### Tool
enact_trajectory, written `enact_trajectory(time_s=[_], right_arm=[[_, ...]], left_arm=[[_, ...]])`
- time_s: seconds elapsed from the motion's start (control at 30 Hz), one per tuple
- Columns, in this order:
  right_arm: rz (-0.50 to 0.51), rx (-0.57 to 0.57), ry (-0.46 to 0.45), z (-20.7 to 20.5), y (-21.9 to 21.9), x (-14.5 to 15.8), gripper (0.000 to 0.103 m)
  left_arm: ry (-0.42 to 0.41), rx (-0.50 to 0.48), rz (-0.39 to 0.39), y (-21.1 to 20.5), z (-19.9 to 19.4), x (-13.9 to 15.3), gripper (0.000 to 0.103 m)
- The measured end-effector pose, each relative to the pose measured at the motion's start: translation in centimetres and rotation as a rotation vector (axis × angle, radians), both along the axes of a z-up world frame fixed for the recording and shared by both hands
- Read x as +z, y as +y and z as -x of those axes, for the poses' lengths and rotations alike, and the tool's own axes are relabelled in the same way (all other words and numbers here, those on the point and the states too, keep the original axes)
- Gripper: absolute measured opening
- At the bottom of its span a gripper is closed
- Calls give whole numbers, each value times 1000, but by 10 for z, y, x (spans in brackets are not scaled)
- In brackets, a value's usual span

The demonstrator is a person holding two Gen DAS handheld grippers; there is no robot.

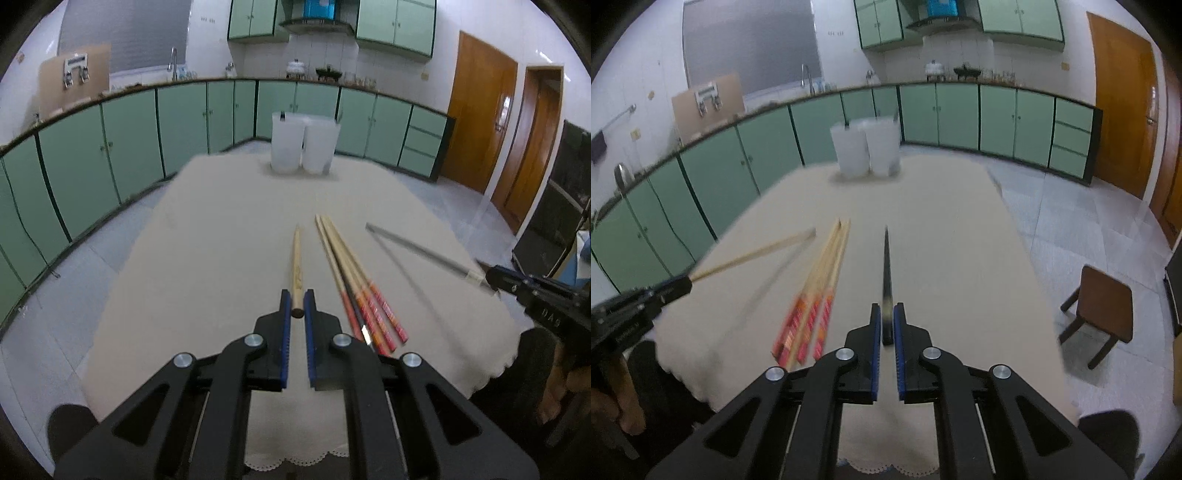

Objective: Organize utensils
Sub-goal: 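Carry both held chopsticks up toward the white holder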

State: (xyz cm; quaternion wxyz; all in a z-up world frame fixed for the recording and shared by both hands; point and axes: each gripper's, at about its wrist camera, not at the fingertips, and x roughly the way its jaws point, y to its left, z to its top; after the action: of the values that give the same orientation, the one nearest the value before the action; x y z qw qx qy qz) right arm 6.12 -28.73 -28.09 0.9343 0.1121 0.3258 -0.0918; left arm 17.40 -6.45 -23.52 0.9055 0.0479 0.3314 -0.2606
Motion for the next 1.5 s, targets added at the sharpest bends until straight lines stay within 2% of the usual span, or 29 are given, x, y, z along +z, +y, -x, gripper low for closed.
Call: enact_trajectory(time_s=[0.17,0.27,0.33,0.47,0.53,0.63,0.9,0.93,0.97,1.03,1.13,1.33,1.5], right_arm=[[41,31,-63,-6,-4,54,5],[70,47,-77,-13,-8,68,5],[57,38,-70,-9,-14,53,7],[30,23,35,5,-16,-18,9],[18,35,90,8,-13,-52,14],[3,34,137,8,-13,-76,16],[21,45,171,0,-12,-86,20],[25,46,175,-1,-11,-86,17],[20,49,177,-1,-11,-86,7],[4,51,184,-1,-13,-84,7],[-6,51,145,4,-15,-64,6],[-17,69,-5,3,-20,29,6],[17,114,-52,-16,-26,91,6]], left_arm=[[-42,-17,31,2,-2,39,6],[-76,-17,37,1,-5,55,6],[-86,-11,40,0,-8,57,6],[-48,2,46,3,-10,46,6],[-30,8,48,5,-10,42,6],[-31,17,46,7,-11,42,6],[-35,27,33,8,-13,45,6],[-38,29,32,8,-13,46,6],[-40,30,33,7,-12,47,6],[-44,32,34,9,-13,49,6],[-50,30,33,10,-13,53,6],[-60,8,38,11,-19,66,6],[-53,-28,40,9,-34,81,6]])
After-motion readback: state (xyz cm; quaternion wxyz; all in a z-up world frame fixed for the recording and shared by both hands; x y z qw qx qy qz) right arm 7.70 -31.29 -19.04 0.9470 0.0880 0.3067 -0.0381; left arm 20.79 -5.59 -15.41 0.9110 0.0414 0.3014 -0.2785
